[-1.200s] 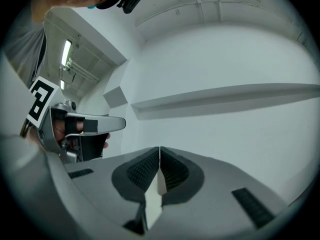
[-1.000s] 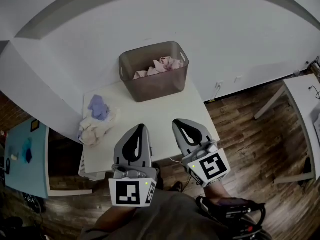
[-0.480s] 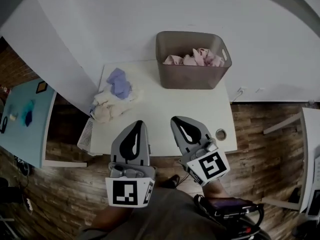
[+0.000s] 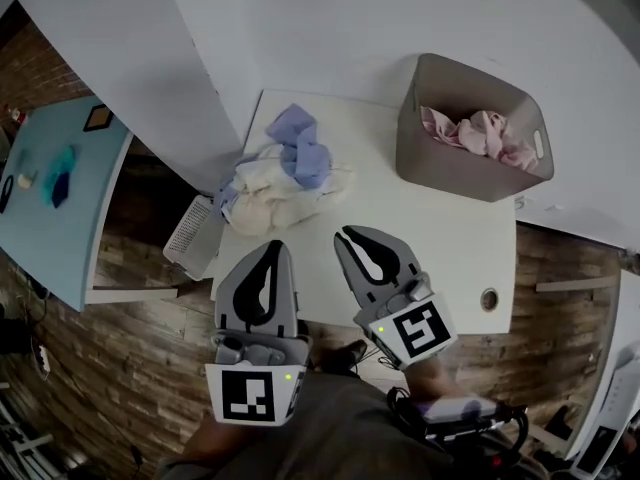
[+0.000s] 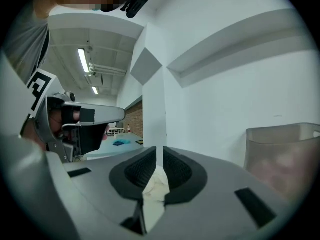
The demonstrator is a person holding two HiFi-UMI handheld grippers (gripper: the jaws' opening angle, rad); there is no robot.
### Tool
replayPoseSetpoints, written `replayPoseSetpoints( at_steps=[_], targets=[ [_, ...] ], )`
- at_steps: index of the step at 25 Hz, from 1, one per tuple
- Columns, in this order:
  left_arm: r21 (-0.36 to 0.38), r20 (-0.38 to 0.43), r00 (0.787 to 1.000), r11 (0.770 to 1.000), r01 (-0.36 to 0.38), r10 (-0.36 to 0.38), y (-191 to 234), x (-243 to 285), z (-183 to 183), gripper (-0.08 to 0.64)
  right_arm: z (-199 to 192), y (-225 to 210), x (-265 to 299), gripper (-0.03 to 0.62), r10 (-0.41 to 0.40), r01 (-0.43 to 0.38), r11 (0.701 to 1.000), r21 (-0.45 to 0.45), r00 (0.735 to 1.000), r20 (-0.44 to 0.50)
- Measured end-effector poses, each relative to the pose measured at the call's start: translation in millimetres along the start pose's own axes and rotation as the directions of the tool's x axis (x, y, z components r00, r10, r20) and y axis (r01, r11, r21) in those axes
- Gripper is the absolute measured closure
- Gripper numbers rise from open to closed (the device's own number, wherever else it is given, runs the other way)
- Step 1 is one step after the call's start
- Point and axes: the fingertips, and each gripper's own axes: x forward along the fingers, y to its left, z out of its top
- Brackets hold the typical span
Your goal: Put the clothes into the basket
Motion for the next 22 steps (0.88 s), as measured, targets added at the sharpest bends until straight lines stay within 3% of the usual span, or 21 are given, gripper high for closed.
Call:
replayPoseSetpoints(
  at_steps=[10,14,17,22],
  targets=[
    [-0.083,-0.115,0.993,0.997,-0.010,0.000,103.2,47.1,-58.0,0.551,-66.6,-18.7,115.3,0.431,-0.032,0.040,0.998,0.052,0.989,-0.146],
    [-0.111,-0.135,0.991,0.994,-0.003,-0.012,129.2,67.5,-78.2,0.551,-90.1,-34.7,145.6,0.271,-0.070,0.082,0.995,0.062,0.981,-0.181],
    [-0.135,-0.192,0.981,0.991,-0.009,-0.017,145.2,78.5,-99.7,0.551,-109.8,-47.9,163.0,0.166,-0.100,0.120,0.989,0.081,0.970,-0.221],
    [-0.145,-0.245,0.969,0.989,-0.019,-0.018,168.6,93.8,-127.2,0.551,-150.7,-75.0,186.6,0.063,-0.150,0.199,0.972,0.127,0.935,-0.322]
  ],
)
